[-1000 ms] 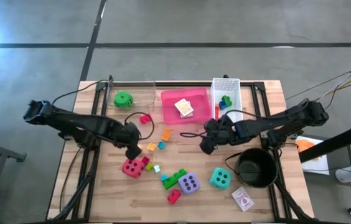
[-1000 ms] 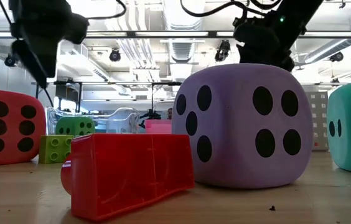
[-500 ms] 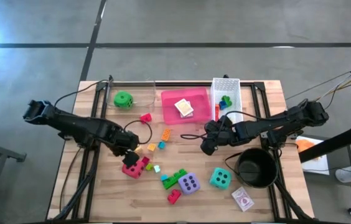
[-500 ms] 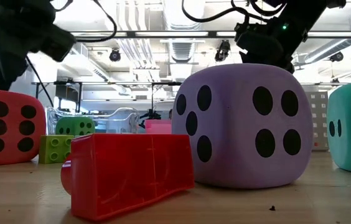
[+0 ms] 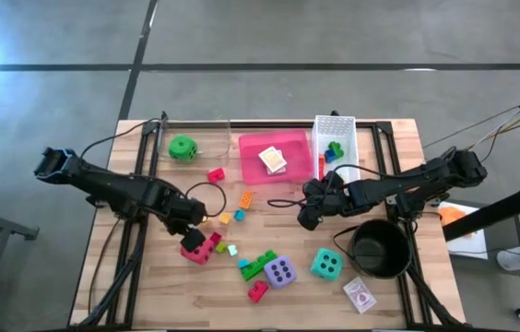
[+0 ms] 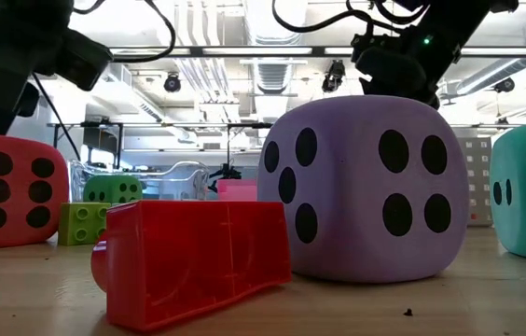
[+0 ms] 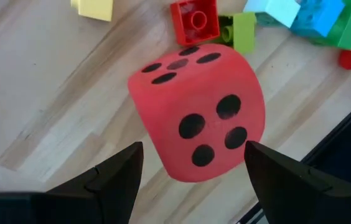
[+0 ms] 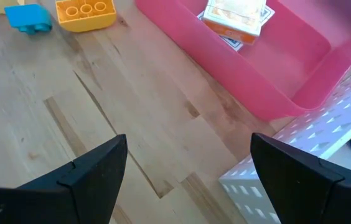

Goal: Pick & Place Toys
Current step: Put the red die into the transparent bin

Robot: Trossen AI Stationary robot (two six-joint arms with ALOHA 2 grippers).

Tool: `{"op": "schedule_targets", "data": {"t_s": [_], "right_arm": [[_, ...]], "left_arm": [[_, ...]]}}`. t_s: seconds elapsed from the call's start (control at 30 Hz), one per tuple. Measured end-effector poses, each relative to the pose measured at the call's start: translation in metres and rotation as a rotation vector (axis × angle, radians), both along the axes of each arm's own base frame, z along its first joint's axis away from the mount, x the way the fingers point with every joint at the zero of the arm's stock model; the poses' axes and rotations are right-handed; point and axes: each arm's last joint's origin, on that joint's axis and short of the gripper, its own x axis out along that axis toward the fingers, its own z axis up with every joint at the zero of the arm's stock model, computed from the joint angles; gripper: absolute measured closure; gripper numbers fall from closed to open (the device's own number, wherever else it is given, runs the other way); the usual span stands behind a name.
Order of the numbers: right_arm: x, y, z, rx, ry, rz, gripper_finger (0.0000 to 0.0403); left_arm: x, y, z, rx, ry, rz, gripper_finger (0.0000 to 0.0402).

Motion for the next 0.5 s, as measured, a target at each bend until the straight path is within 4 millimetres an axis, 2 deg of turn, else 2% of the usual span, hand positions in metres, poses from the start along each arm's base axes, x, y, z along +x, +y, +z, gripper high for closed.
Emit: {"op": "schedule_targets", "data": {"t_s": [0.5], "right_arm": [[0.001, 0.0, 0.0, 0.004, -0.011, 0.002, 0.0069]], "left_arm": [[0.003, -0.002, -0.012, -0.037, -0.065, -0.005, 0.0116]]}}
